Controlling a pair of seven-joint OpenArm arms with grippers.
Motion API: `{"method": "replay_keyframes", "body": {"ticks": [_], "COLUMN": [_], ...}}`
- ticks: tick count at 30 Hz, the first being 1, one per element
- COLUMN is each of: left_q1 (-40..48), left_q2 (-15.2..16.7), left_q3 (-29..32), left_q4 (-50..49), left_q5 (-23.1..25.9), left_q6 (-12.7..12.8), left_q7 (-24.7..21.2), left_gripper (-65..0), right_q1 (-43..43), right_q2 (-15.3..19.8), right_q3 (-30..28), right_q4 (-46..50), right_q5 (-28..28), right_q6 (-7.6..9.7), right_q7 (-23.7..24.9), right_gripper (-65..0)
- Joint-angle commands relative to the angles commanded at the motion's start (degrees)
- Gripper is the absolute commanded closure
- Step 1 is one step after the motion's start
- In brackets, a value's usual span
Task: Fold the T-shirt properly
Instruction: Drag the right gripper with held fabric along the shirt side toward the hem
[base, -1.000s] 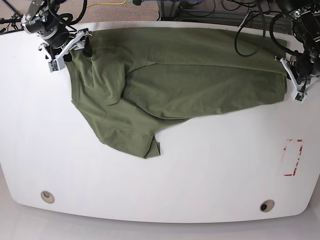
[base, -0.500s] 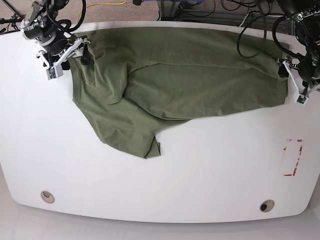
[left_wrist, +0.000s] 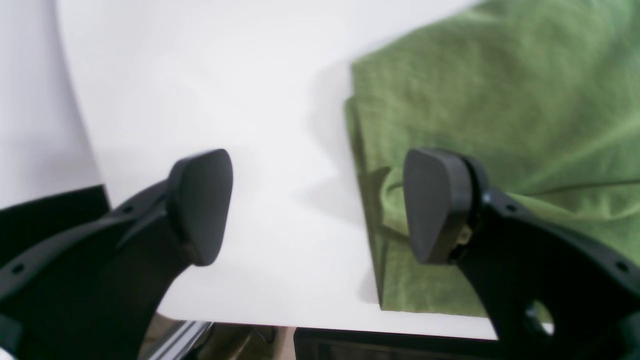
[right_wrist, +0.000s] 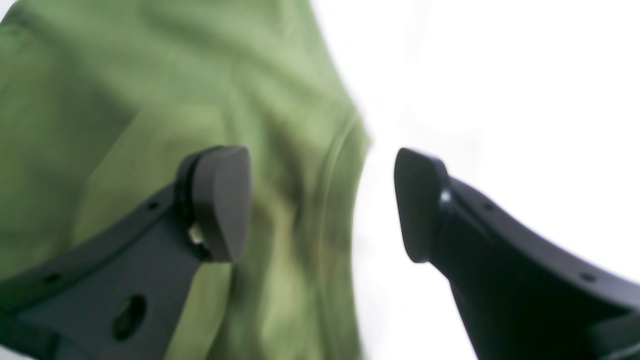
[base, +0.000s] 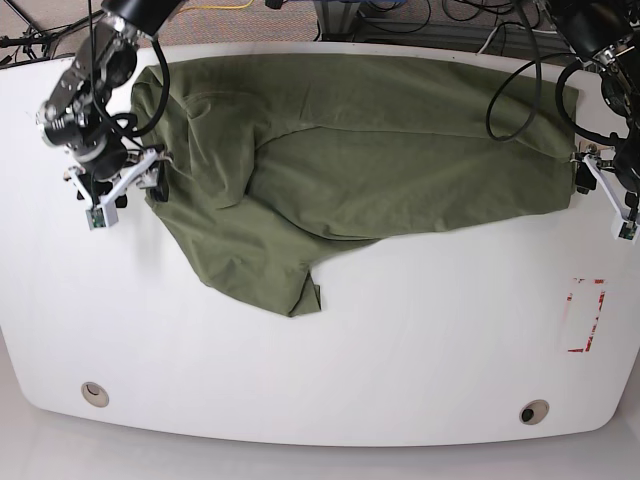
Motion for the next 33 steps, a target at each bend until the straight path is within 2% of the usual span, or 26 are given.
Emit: {"method": "replay_keyframes", "body": {"ticks": [4, 8, 17, 22, 33], "left_q1": [-0.4, -0.3, 0.1, 0.1, -0.3], "left_q2": [0.0, 0.0, 0.0, 0.0, 0.0], "left_q3": [0.0, 0.0, -1.2, -2.7, -3.0], "left_q4": [0.0, 0.0, 0.0, 0.0, -0.1], "left_q5": [0.0, 0.0, 0.0, 0.0, 0.0], "left_q6": [0.0, 0.0, 0.0, 0.0, 0.0], "left_q7": [-0.1, -0.1, -0.1, -0.1, -0.4], "left_gripper": [-49.2, -49.2, -49.2, -49.2, -49.2], "right_q1": [5.5, 11.0, 16.8, 17.7, 17.3], "right_q2": [0.8, 3.0, 4.7, 4.3, -0.3], "right_q3": [-1.6, -3.1, -5.4, -5.5, -10.5], "right_q4": [-8.1, -16.9, -31.3, -34.7, -37.3], "right_q5": [-2.7, -5.7, -6.6, -6.6, -7.0], "right_q6": [0.00, 0.00, 0.00, 0.00, 0.00], "right_q7": [2.5, 6.6, 12.2, 12.9, 16.6], "right_gripper": [-42.8, -42.6, -42.5, -42.5, -42.3]}}
